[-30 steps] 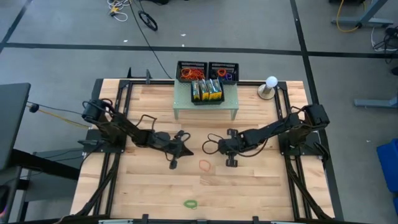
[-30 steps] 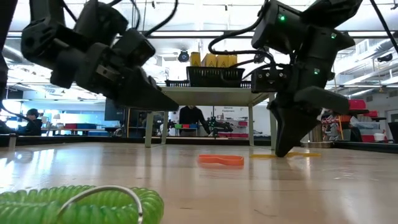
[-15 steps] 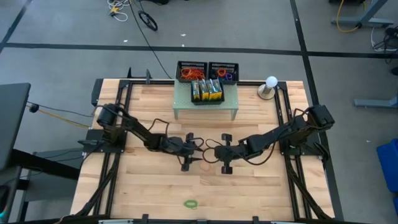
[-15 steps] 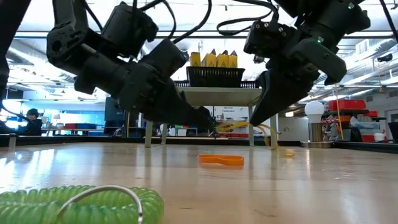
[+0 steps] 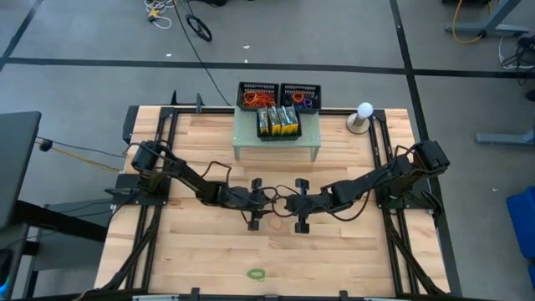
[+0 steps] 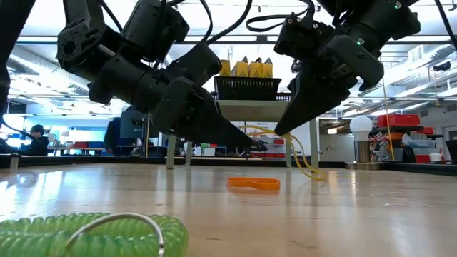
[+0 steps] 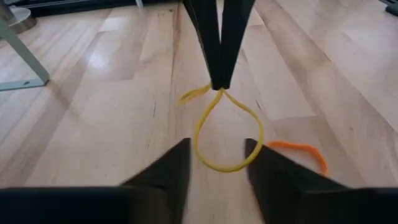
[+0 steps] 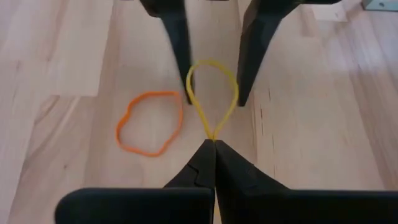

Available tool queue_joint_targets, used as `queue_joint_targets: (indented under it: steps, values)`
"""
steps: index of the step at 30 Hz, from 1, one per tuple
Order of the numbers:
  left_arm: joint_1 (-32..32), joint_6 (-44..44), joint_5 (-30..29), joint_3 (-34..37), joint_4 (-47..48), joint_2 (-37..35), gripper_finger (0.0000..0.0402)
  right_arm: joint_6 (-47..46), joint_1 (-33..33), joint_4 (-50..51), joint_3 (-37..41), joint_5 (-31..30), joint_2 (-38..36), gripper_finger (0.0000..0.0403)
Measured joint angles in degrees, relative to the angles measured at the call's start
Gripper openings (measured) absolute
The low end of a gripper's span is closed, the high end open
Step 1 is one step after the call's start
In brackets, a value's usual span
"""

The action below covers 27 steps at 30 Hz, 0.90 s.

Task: Pick & Place Office Desk Supplies
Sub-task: Put the yellow rubberband into the top left black bin

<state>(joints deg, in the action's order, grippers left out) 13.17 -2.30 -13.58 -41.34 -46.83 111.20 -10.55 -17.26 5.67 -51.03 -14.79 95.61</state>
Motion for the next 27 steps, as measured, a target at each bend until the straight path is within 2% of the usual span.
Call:
queue_joint_targets:
  steps: [5, 6, 11, 16, 21, 24, 27]
  values:
    - [-0.02, 0.17, 0.08, -0.01, 0.5, -1.4, 0.0033, 0.31, -0.12, -0.95, 0.0, 0.0, 0.0, 0.0002]
    - [-0.02, 0.34, 0.12, 0.01, 1.1, -2.03, 0.0018, 0.5, -0.24, -1.17, 0.0, -0.03, 0.0, 0.0002]
    - [0.05, 1.67, 1.61, 0.02, 6.62, -7.19, 0.0006, 0.36, -0.68, -2.08, 0.0, -0.07, 0.0, 0.0025]
    - [0.09, 2.47, -0.53, 0.04, 15.46, -13.86, 0.0005, -1.11, -1.78, -1.95, 0.0, -3.49, -0.02, 0.009]
    - [0.03, 2.88, -4.27, 0.07, 25.74, -24.46, 0.0005, -1.03, -3.25, -0.89, 0.0, -5.73, -0.04, 0.0147]
    - [-0.07, 2.97, -7.79, 0.04, 31.91, -32.61, 0.0005, -1.07, -4.01, -0.11, 0.0, -5.9, -0.04, 0.0153]
    - [-1.98, 2.73, -12.55, 0.07, 36.52, -40.73, 0.0005, -1.09, -4.52, 0.07, 0.0, -5.99, -0.04, 0.013]
